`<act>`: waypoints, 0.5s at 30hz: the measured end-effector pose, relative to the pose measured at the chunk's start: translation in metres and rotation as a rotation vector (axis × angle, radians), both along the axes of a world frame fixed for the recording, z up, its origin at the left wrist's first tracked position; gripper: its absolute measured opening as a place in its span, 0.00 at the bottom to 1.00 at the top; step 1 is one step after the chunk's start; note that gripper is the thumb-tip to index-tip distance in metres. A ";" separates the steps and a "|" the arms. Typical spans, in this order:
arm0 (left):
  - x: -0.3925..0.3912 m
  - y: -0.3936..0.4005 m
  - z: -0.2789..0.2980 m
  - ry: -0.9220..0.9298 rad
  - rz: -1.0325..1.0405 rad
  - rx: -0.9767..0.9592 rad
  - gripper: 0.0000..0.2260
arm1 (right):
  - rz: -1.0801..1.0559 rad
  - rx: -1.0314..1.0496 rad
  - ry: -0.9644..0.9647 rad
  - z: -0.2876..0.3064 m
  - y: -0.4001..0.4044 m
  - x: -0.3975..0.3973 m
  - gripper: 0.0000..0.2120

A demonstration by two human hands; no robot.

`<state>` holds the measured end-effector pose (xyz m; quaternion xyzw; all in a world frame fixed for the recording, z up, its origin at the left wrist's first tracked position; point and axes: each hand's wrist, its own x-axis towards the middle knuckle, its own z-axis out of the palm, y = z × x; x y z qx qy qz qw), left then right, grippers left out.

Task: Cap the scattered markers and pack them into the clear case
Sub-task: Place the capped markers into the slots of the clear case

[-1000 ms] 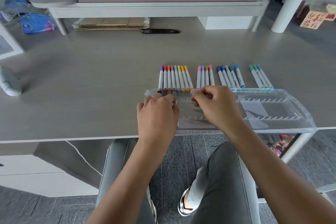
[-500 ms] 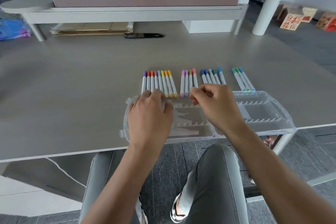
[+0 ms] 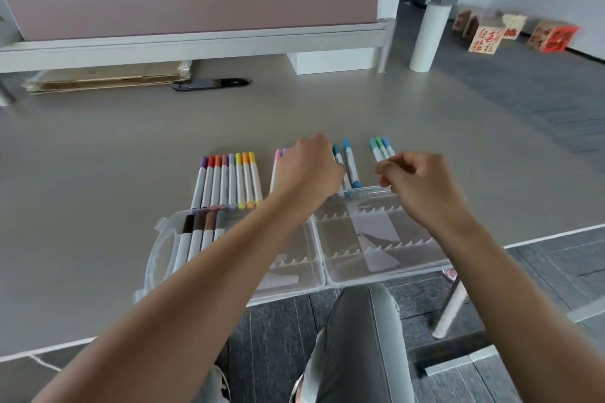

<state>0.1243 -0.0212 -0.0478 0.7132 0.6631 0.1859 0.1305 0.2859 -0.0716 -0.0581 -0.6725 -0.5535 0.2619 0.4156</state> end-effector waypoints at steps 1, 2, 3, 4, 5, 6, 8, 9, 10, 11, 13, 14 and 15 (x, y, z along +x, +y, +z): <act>0.003 0.006 -0.004 0.032 0.007 0.003 0.05 | -0.006 0.006 0.007 0.000 0.002 0.003 0.10; 0.006 0.012 -0.007 0.059 0.011 0.008 0.06 | -0.013 0.013 0.012 0.000 0.004 0.006 0.11; 0.008 0.016 -0.010 0.083 0.009 0.012 0.06 | -0.016 0.015 0.018 0.001 0.006 0.009 0.11; 0.010 0.020 -0.012 0.101 0.003 0.014 0.06 | -0.018 0.014 0.025 0.001 0.008 0.012 0.11; 0.012 0.023 -0.013 0.114 -0.005 0.018 0.06 | -0.019 0.014 0.033 0.001 0.010 0.015 0.11; 0.013 0.026 -0.014 0.126 -0.008 0.017 0.06 | -0.019 0.014 0.042 0.001 0.012 0.017 0.11; 0.017 0.031 -0.014 0.165 0.000 0.009 0.07 | -0.021 0.015 0.053 0.001 0.015 0.022 0.11; 0.019 0.033 -0.014 0.189 0.006 0.011 0.06 | -0.022 0.020 0.054 0.001 0.017 0.024 0.11; 0.022 0.034 -0.013 0.213 0.014 0.008 0.07 | -0.025 0.021 0.054 0.000 0.018 0.026 0.11; 0.024 0.035 -0.012 0.233 0.023 0.003 0.08 | -0.028 0.018 0.053 -0.001 0.020 0.028 0.11; 0.028 0.039 -0.012 0.247 0.034 -0.016 0.09 | -0.038 0.007 0.057 -0.002 0.023 0.032 0.11; 0.030 0.039 -0.011 0.247 0.036 -0.028 0.09 | -0.045 0.004 0.057 -0.003 0.024 0.034 0.11; 0.031 0.040 -0.010 0.243 0.036 -0.029 0.09 | -0.052 0.004 0.056 -0.003 0.025 0.036 0.11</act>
